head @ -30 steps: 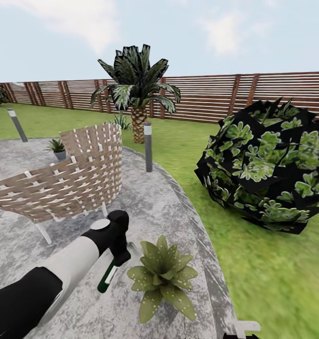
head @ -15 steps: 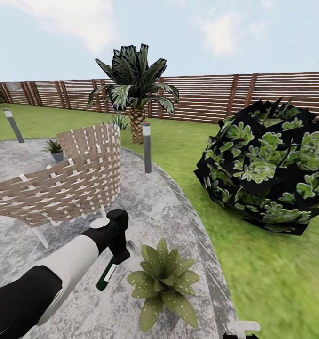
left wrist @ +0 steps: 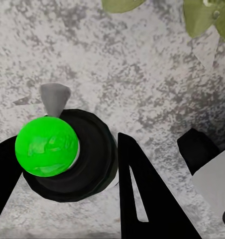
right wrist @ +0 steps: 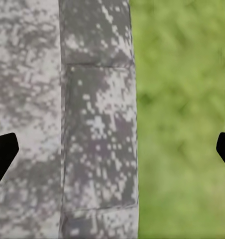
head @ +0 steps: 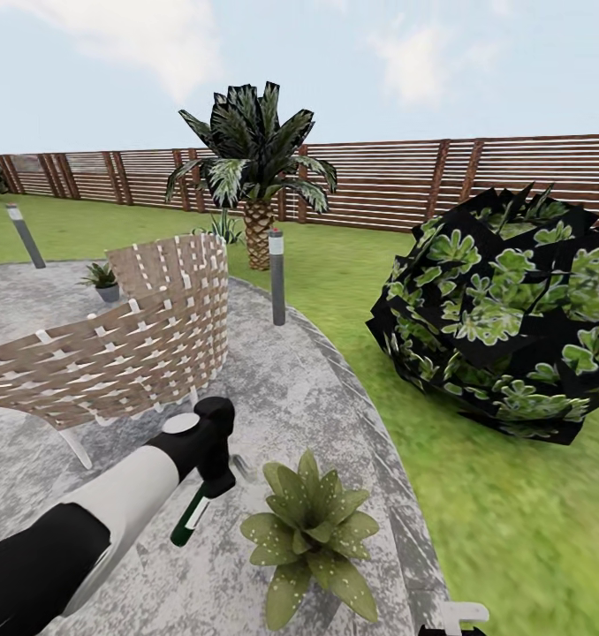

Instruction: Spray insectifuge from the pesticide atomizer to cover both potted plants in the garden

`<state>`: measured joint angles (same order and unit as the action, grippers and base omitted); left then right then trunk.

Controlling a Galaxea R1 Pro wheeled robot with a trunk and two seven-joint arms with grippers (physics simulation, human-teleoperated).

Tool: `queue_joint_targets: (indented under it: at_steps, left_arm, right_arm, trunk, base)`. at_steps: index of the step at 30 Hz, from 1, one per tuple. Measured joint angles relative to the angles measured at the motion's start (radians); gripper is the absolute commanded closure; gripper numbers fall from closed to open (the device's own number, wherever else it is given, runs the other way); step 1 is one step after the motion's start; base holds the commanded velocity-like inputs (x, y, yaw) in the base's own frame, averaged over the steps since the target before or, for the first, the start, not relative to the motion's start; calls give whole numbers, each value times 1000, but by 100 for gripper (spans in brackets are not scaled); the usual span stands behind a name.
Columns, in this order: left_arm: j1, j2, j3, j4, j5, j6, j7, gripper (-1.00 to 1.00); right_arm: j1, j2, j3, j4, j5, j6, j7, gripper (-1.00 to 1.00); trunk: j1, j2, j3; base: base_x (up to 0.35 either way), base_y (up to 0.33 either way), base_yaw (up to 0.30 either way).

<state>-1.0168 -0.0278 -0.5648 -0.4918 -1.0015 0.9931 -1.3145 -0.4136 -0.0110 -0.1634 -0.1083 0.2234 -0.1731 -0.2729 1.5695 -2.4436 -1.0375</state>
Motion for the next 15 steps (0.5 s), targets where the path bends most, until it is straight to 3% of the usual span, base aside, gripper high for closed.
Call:
queue_joint_targets:
  at_steps: [3,7,13,15]
  left_arm:
    - [-5,-6,0,-11,3,-4,1,100]
    - [-1,-2,4,-102,11,-6,-1,100]
    - [4,-3,1,-101,14,-6,-9,100]
    - [35,-5,-1,-101,16,-7,-11,100]
  right_arm:
    - [0,0,0,0,0,0,0,-100]
    - [0,0,0,0,0,1,1,-100]
    - [0,1,0,1,0,1,1,-100]
    - [0,2,0,1,0,1,0,-100]
  trunk:
    - [0,0,0]
    - [0,0,0]
    - [0,0,0]
    - [0,0,0]
  base:
    - [0,0,0]
    - [1,0,0]
    - [81,0,0]
    - [15,0,0]
